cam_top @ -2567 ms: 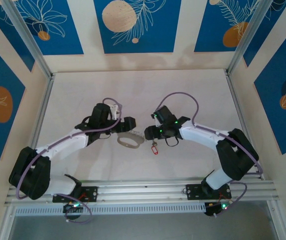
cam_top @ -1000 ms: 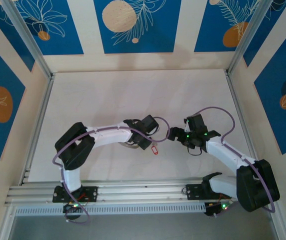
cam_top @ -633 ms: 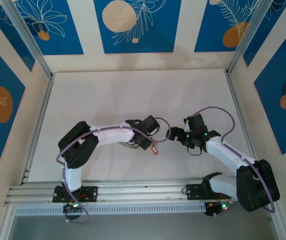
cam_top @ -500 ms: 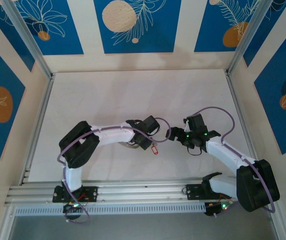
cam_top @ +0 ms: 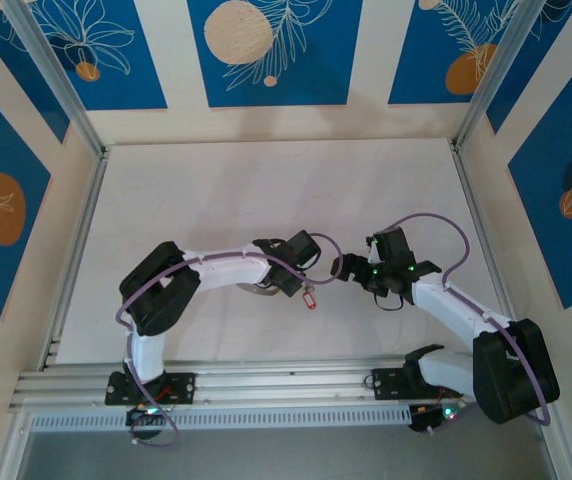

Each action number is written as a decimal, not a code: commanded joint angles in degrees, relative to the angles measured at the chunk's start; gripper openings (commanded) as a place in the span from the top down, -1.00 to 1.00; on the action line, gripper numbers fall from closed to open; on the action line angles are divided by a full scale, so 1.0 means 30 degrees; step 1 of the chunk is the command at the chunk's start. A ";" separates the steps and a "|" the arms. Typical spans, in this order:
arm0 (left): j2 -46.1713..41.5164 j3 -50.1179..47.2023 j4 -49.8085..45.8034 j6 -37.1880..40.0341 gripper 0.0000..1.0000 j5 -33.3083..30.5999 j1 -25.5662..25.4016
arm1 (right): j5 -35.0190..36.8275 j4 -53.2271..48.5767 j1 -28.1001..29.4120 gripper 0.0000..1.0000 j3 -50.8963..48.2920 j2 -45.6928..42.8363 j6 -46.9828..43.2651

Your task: Put the keys on the keyring

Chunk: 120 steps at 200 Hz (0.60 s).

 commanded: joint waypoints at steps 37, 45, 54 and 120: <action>0.0220 0.0293 0.0104 0.0277 0.58 -0.0712 -0.0093 | -0.0637 0.0326 0.0147 -0.84 -0.0123 -0.0458 0.0078; 0.0220 0.0263 0.0113 0.0270 0.59 -0.0707 -0.0102 | -0.0639 0.0355 0.0164 -0.83 -0.0153 -0.0458 0.0078; 0.0219 0.0238 0.0141 0.0261 0.60 -0.0706 -0.0092 | -0.0645 0.0370 0.0153 -0.84 -0.0152 -0.0458 0.0078; 0.0197 0.0013 0.0333 0.0177 0.69 -0.0591 -0.0114 | -0.0638 0.0473 0.0269 -0.82 -0.0218 -0.0471 0.0078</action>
